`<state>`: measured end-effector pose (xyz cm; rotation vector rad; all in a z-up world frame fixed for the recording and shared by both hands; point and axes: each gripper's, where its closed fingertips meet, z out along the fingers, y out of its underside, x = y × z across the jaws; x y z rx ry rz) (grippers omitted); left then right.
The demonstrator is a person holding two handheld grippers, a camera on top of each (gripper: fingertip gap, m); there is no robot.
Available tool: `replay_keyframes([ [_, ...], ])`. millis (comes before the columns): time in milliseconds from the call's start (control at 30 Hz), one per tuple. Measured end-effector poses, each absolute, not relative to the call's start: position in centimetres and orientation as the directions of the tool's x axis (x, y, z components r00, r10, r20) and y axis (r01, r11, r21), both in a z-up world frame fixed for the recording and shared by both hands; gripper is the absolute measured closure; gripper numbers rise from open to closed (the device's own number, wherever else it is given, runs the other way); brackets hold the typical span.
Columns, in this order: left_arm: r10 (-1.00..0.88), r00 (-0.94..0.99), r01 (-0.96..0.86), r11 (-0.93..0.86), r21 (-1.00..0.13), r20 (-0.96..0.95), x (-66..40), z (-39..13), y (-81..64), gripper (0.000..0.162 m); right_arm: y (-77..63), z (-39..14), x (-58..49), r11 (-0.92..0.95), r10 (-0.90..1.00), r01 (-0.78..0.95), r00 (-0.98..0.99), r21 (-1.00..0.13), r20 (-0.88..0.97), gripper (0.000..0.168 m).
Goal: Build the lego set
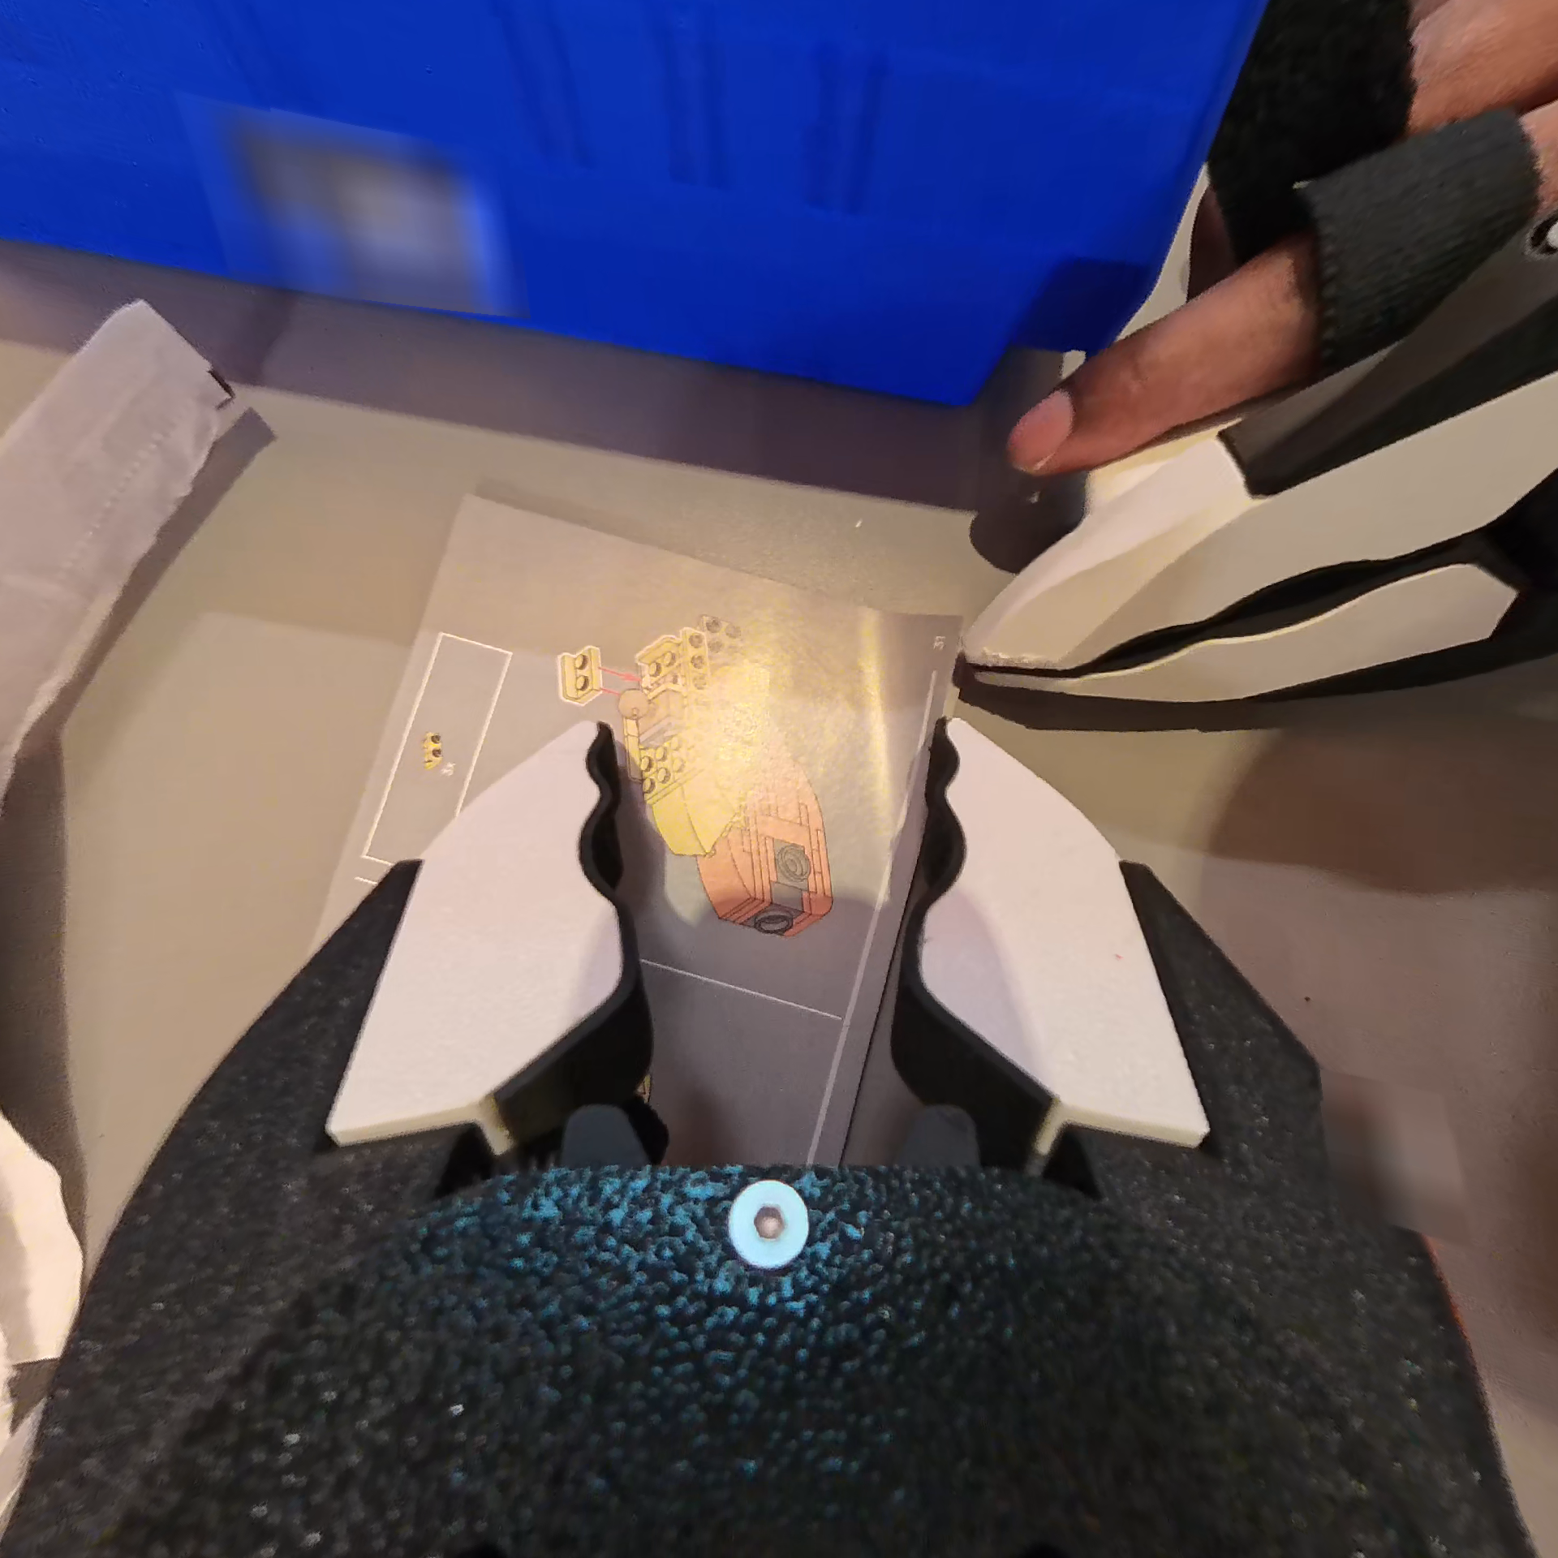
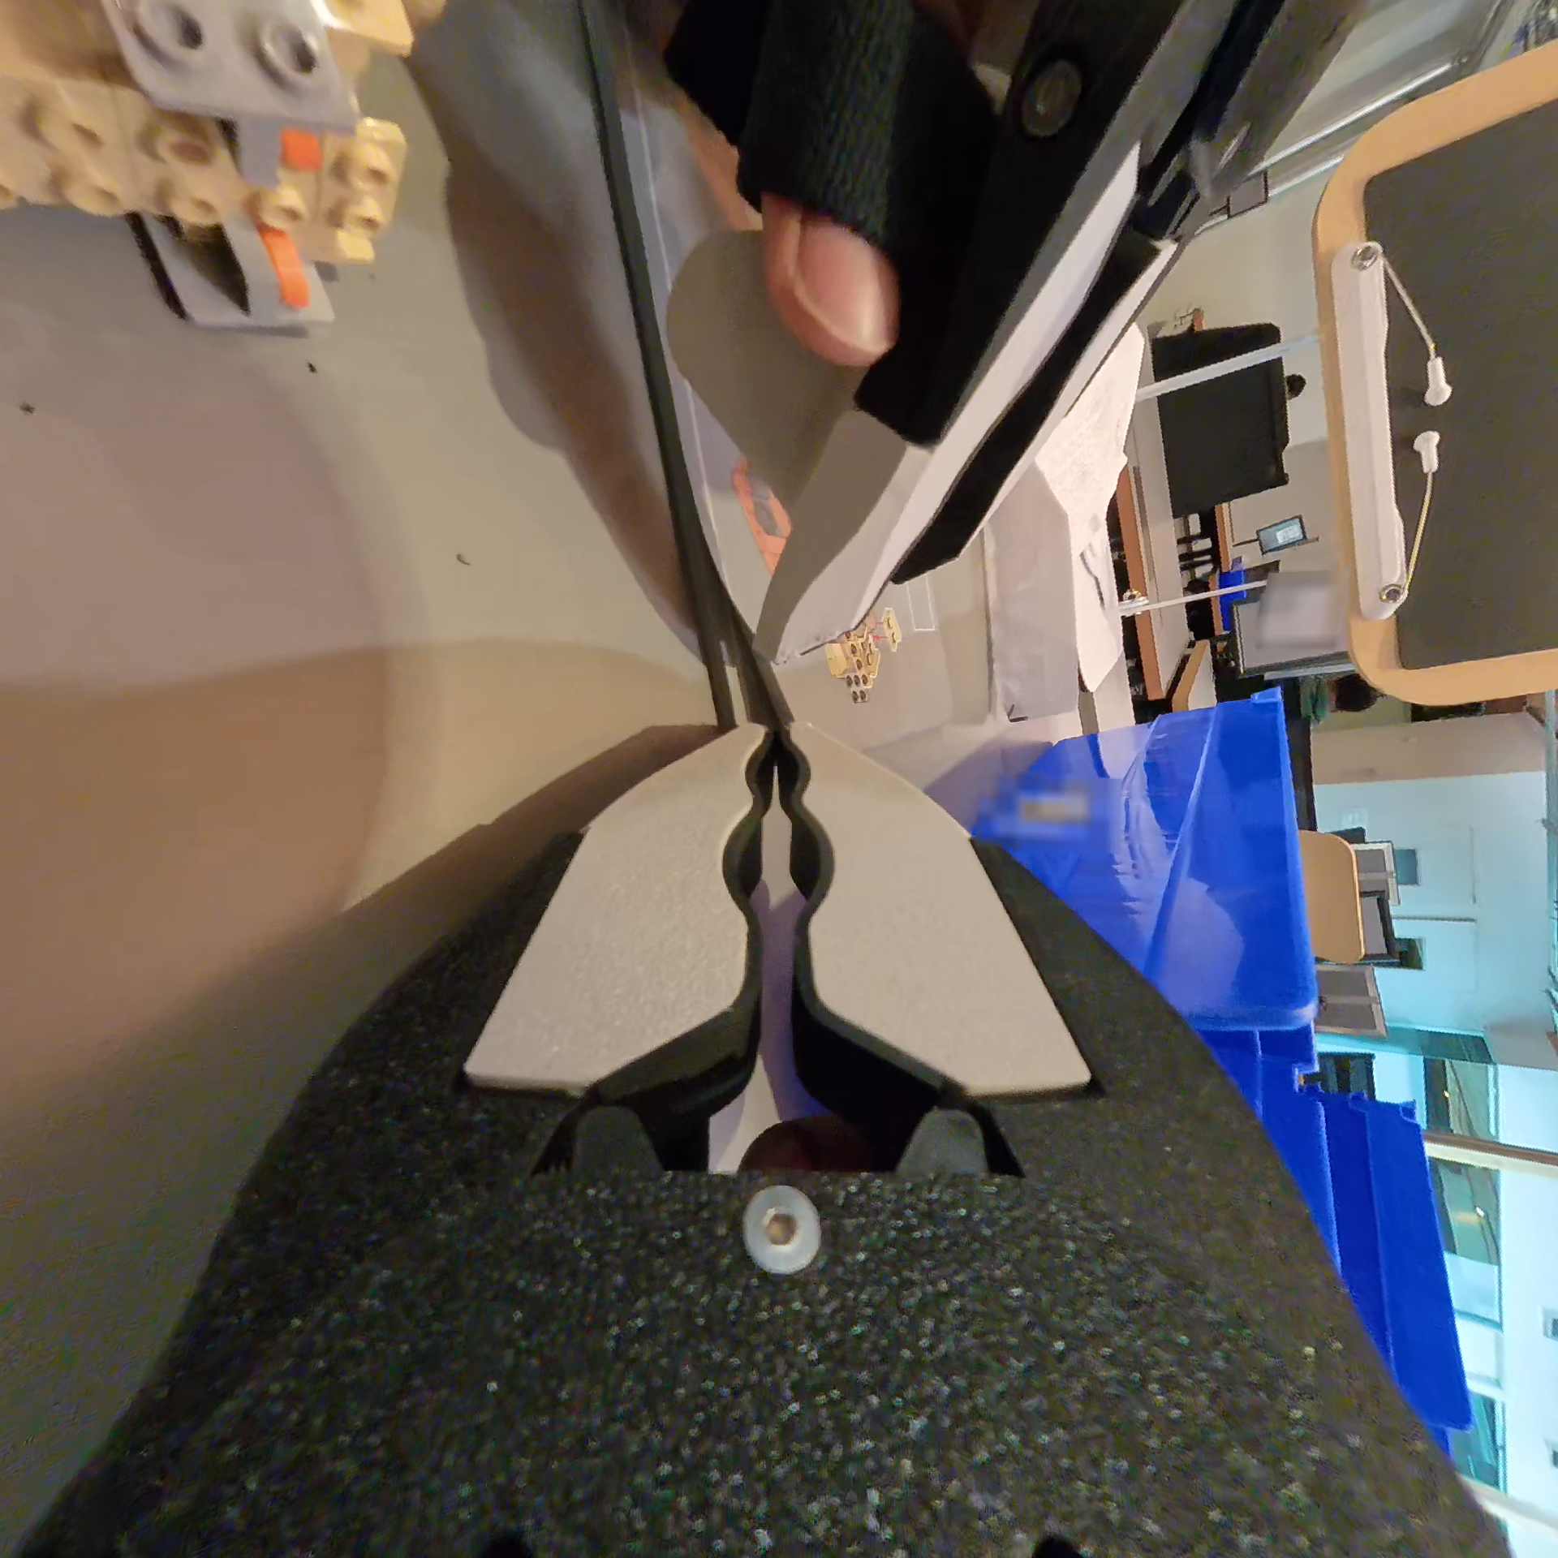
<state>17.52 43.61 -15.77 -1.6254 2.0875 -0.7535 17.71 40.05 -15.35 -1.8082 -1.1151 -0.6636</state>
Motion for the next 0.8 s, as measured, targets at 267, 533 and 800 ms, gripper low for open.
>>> replay_keyframes([
  [267, -0.965, -0.262, -0.760, 0.195, -0.620, 0.017, 17.36, -15.73, 43.43, 0.092, 40.47, -15.33, 17.91, -0.234, 0.400, 0.881, 0.472, -0.410, 0.786, 0.168],
  [533, -0.959, -0.282, -0.756, 0.247, -0.606, -0.039, 17.35, -15.40, 42.93, 0.092, 40.65, -15.30, 17.88, -0.243, 0.392, 0.874, 0.485, -0.420, 0.782, 0.168],
  [800, -0.957, -0.269, -0.750, 0.280, -0.600, -0.110, 17.58, -14.99, 42.99, 0.102, 40.82, -15.06, 17.81, -0.243, 0.374, 0.851, 0.526, -0.466, 0.764, 0.168],
])
